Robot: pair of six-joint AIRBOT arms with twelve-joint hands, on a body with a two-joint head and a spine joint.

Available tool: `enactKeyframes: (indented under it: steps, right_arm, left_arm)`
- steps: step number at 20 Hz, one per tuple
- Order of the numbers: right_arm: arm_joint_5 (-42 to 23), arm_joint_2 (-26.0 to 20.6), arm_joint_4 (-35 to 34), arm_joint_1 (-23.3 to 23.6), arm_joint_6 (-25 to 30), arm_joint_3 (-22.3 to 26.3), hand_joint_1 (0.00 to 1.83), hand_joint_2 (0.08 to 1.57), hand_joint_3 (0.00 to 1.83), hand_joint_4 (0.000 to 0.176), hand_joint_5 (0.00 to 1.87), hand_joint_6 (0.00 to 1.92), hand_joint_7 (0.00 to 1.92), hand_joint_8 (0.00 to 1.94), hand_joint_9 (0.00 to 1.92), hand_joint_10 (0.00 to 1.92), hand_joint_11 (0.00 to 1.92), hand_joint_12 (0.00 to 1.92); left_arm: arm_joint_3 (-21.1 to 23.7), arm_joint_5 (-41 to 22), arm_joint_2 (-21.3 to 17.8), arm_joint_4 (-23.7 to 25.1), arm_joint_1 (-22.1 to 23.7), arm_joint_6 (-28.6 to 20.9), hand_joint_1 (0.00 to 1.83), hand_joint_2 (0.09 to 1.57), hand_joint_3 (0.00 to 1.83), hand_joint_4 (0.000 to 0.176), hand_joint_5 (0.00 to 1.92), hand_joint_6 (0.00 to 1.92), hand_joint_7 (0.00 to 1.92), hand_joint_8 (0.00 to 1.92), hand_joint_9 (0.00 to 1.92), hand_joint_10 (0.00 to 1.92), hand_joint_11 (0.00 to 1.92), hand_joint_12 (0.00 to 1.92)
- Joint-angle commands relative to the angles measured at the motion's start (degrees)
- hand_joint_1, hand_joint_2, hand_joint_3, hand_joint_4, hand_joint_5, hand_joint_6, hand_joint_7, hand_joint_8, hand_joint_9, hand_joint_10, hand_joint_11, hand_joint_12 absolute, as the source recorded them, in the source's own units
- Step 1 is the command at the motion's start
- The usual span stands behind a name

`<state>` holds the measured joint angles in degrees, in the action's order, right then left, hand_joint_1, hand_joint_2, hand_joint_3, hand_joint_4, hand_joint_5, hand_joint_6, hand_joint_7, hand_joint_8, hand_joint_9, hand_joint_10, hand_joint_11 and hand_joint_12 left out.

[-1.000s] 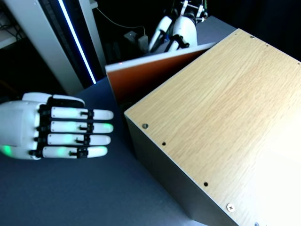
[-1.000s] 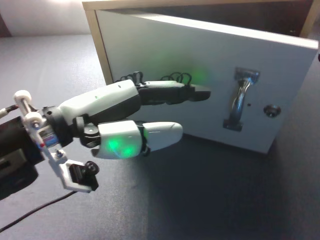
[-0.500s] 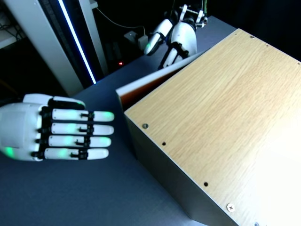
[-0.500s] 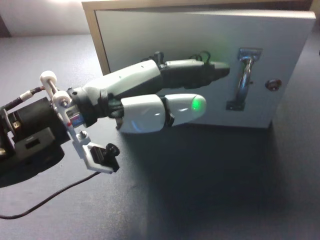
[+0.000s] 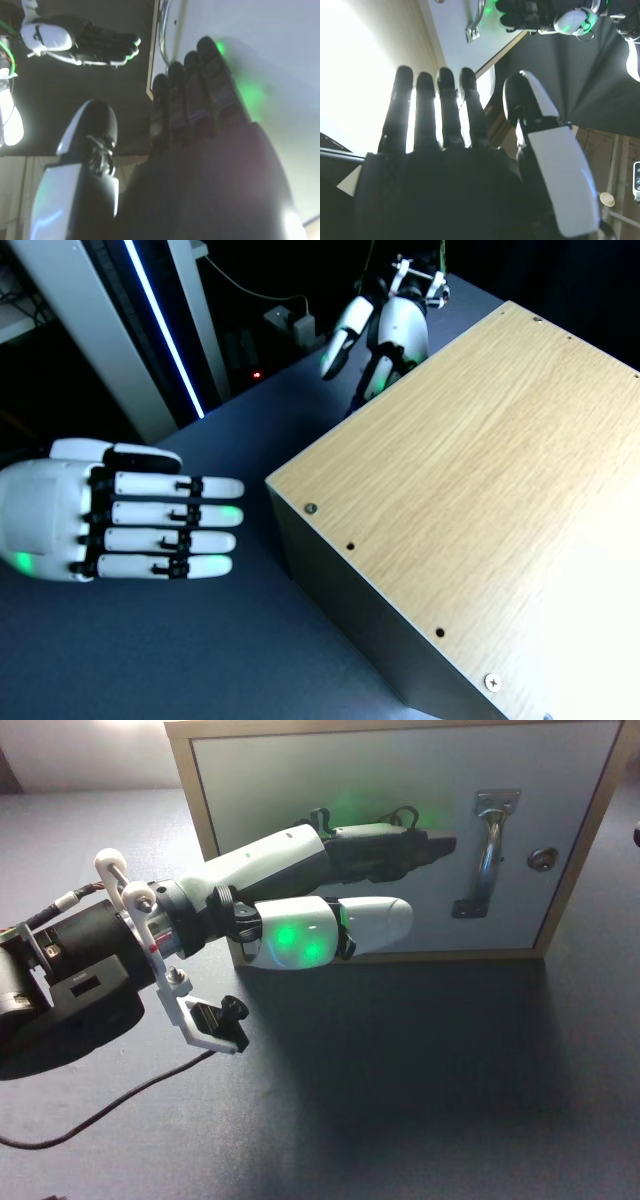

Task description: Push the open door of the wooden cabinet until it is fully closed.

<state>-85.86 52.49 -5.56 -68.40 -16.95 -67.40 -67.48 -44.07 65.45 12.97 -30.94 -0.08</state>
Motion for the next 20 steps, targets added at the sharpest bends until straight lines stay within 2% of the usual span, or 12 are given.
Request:
enactKeyframes:
  steps: [1, 7, 9, 10, 12, 14, 15, 16, 17, 18, 19, 20]
  right_arm:
    - [-7.0, -0.1, -1.6, 0.3, 0.4, -0.2, 0.53, 1.52, 0.0, 0.0, 0.28, 0.0, 0.2, 0.0, 0.14, 0.01, 0.0, 0.4]
    - [-7.1, -0.2, -1.7, 0.3, 0.4, 0.2, 0.58, 1.52, 0.0, 0.0, 0.28, 0.0, 0.23, 0.0, 0.18, 0.01, 0.0, 0.48]
    - [-7.5, -0.3, -1.7, 0.3, 0.4, 0.5, 0.6, 1.52, 0.0, 0.0, 0.27, 0.0, 0.23, 0.0, 0.19, 0.01, 0.0, 0.46]
    - [-7.7, -0.4, -1.8, 0.3, 0.4, 0.6, 0.59, 1.5, 0.0, 0.0, 0.28, 0.0, 0.24, 0.0, 0.19, 0.01, 0.0, 0.45]
    - [-7.9, -0.5, -1.8, 0.3, 0.4, 0.8, 0.55, 1.5, 0.0, 0.0, 0.27, 0.0, 0.21, 0.0, 0.16, 0.0, 0.0, 0.39]
    - [-8.0, -0.6, -1.9, 0.3, 0.4, 0.9, 0.52, 1.51, 0.0, 0.0, 0.27, 0.0, 0.21, 0.0, 0.15, 0.0, 0.0, 0.39]
    - [-8.2, -0.6, -1.9, 0.3, 0.4, 1.0, 0.52, 1.51, 0.0, 0.0, 0.27, 0.0, 0.2, 0.0, 0.13, 0.0, 0.0, 0.34]
    - [-8.5, -0.6, -1.9, 0.3, 0.4, 1.1, 0.52, 1.51, 0.0, 0.0, 0.27, 0.0, 0.2, 0.0, 0.13, 0.0, 0.0, 0.34]
    - [-8.7, -0.6, -1.9, 0.3, 0.4, 1.2, 0.54, 1.5, 0.0, 0.0, 0.27, 0.0, 0.18, 0.0, 0.12, 0.0, 0.0, 0.31]
    - [-9.1, -0.7, -2.0, 0.3, 0.4, 1.2, 0.55, 1.5, 0.0, 0.0, 0.26, 0.0, 0.16, 0.0, 0.11, 0.0, 0.0, 0.26]
    - [-9.6, -0.7, -2.1, 0.3, 0.4, 1.2, 0.57, 1.5, 0.0, 0.0, 0.27, 0.0, 0.19, 0.01, 0.12, 0.01, 0.0, 0.29]
    - [-9.9, -0.7, -2.3, 0.3, 0.4, 1.2, 0.57, 1.5, 0.0, 0.0, 0.27, 0.0, 0.23, 0.01, 0.16, 0.01, 0.0, 0.37]
  left_arm:
    - [-0.1, -7.1, -0.5, -3.2, 0.6, 0.1, 0.3, 1.48, 0.0, 0.0, 0.25, 0.0, 0.28, 0.0, 0.27, 0.0, 0.22, 0.01]
    - [6.6, -15.0, -6.5, -3.0, -4.5, 0.1, 0.3, 1.46, 0.0, 0.0, 0.38, 0.01, 0.35, 0.0, 0.33, 0.01, 0.32, 0.08]
    - [8.7, -18.3, -9.3, -4.4, -7.2, 0.1, 0.26, 1.46, 0.0, 0.0, 0.28, 0.0, 0.32, 0.0, 0.3, 0.0, 0.06, 0.6]
    - [9.7, -20.3, -10.7, -5.6, -8.7, 0.1, 0.24, 1.46, 0.0, 0.0, 0.26, 0.0, 0.29, 0.0, 0.3, 0.0, 0.03, 0.74]
    - [11.2, -23.6, -13.0, -7.6, -11.4, 0.1, 0.22, 1.44, 0.0, 0.0, 0.29, 0.01, 0.26, 0.01, 0.24, 0.01, 0.0, 0.65]
    - [12.7, -27.2, -15.4, -9.6, -14.3, 0.1, 0.27, 1.43, 0.0, 0.0, 0.35, 0.0, 0.37, 0.0, 0.34, 0.0, 0.01, 0.78]
    - [13.3, -29.0, -16.5, -10.8, -15.7, 0.1, 0.18, 1.4, 0.0, 0.013, 0.31, 0.0, 0.36, 0.0, 0.33, 0.0, 0.0, 0.76]
    - [13.7, -30.4, -17.2, -12.1, -16.9, 0.1, 0.18, 1.4, 0.0, 0.013, 0.31, 0.0, 0.36, 0.0, 0.33, 0.0, 0.0, 0.76]
    - [14.2, -32.0, -18.0, -13.7, -18.3, 0.1, 0.19, 1.38, 0.0, 0.0, 0.29, 0.0, 0.33, 0.0, 0.32, 0.0, 0.0, 0.77]
    - [14.6, -34.0, -18.7, -15.6, -19.9, 0.1, 0.26, 1.38, 0.0, 0.0, 0.25, 0.0, 0.27, 0.0, 0.24, 0.0, 0.0, 0.57]
    - [15.2, -36.5, -19.5, -18.0, -22.3, 0.1, 0.35, 1.37, 0.0, 0.0, 0.28, 0.01, 0.3, 0.01, 0.26, 0.01, 0.0, 0.51]
    - [15.8, -38.6, -20.0, -19.8, -24.2, 0.1, 0.28, 1.4, 0.0, 0.0, 0.27, 0.0, 0.27, 0.01, 0.18, 0.01, 0.0, 0.24]
